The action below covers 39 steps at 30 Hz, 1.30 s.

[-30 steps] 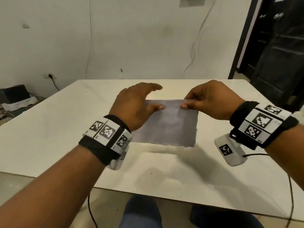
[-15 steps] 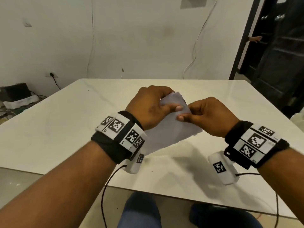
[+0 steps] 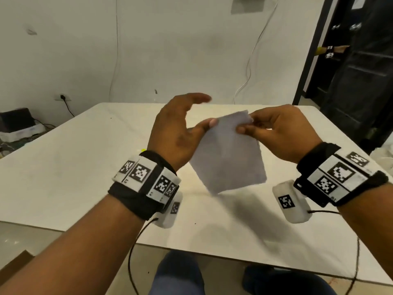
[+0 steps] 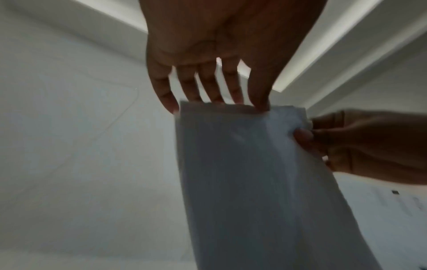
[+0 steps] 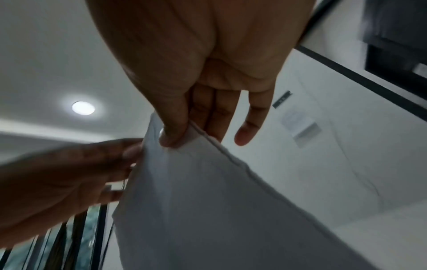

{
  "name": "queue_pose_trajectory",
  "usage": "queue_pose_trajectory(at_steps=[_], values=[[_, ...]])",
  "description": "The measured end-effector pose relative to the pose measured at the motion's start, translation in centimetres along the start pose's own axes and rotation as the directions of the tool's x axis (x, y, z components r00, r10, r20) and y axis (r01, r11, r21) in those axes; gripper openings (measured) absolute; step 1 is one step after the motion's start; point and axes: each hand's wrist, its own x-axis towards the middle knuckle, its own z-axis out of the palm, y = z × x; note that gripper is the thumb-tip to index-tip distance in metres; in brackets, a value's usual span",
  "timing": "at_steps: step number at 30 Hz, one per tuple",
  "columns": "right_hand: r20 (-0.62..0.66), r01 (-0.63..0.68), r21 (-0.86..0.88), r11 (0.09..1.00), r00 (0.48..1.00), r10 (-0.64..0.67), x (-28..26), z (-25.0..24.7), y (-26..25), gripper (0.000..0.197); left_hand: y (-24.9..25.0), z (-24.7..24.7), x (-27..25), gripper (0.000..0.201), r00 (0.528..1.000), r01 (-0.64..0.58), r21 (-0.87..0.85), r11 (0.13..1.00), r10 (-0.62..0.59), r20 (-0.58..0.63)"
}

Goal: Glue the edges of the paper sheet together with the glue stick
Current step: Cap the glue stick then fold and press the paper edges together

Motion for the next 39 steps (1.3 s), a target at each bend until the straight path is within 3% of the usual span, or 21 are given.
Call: queue_pose_trajectory(at_steps=[2, 5, 11, 15, 18, 20, 22, 24, 26, 27, 31, 34, 39], values=[[0.036, 0.123, -0.138, 0.983, 0.992, -0.119, 0.2, 0.2, -1.2, 0.022, 1.1, 0.3, -0.2, 0.023, 0.993, -0.095, 0.021, 0.995, 0.093, 0.074], [0.053, 0.165, -0.155, 0.974, 0.986, -0.158, 0.4, 0.6, -1.9, 0.027, 1.6, 0.8, -0.2, 0.012, 0.996, -0.072, 0.006, 0.997, 0.072, 0.053], [0.059, 0.018, -0.147, 0.989, 0.998, -0.009, -0.7, 0.4, 0.5, 0.026, 0.1, 0.3, 0.0, 0.012, 0.989, 0.119, -0.134, 0.984, -0.130, -0.076], [0.091, -0.130, -0.167, 0.977, 0.985, 0.146, -2.7, -0.1, 3.7, 0.028, -1.6, -0.4, -0.1, 0.012, 0.969, 0.183, -0.210, 0.960, -0.212, -0.125], [0.090, -0.193, -0.124, 0.973, 0.975, 0.205, -3.9, -0.2, 5.0, 0.029, -2.4, -0.3, -0.3, 0.015, 0.966, 0.224, -0.211, 0.952, -0.245, -0.079], [0.091, -0.179, -0.132, 0.975, 0.977, 0.191, -4.1, -0.4, 4.9, 0.028, -2.5, 0.0, -0.4, 0.023, 0.971, 0.229, -0.117, 0.966, -0.234, -0.038], [0.098, -0.104, -0.182, 0.978, 0.988, 0.123, -3.9, -0.7, 4.2, 0.028, -2.2, 0.1, -0.4, 0.044, 0.988, 0.150, 0.001, 0.989, -0.150, -0.028], [0.106, -0.005, -0.224, 0.974, 0.994, 0.029, -3.5, -1.2, 3.1, 0.028, -1.5, 0.2, -0.6, 0.060, 0.998, -0.057, 0.158, 0.986, 0.055, 0.022], [0.105, 0.087, -0.232, 0.969, 0.992, -0.064, -3.0, -1.2, 2.1, 0.026, -0.7, 0.3, -0.8, 0.048, 0.972, -0.225, 0.333, 0.916, 0.187, 0.142], [0.104, 0.114, -0.234, 0.966, 0.990, -0.092, -2.9, -1.1, 1.8, 0.026, -0.3, 0.4, -0.9, 0.038, 0.962, -0.252, 0.369, 0.895, 0.188, 0.200], [0.067, 0.048, -0.102, 0.994, 0.997, -0.042, -2.7, -0.8, 1.3, 0.033, 0.0, 0.9, -1.4, 0.025, 0.960, -0.137, 0.186, 0.973, 0.084, 0.267], [0.002, -0.090, 0.082, 0.993, 0.996, 0.091, -3.4, -0.5, 2.2, 0.034, -0.5, 0.6, -1.5, 0.019, 0.981, -0.028, 0.071, 0.997, 0.013, 0.193], [-0.003, -0.250, 0.339, 0.907, 0.964, 0.267, -6.6, 1.6, 3.7, 0.025, -1.7, -0.1, -1.8, 0.016, 0.988, 0.156, -0.151, 0.976, -0.156, 0.012]])
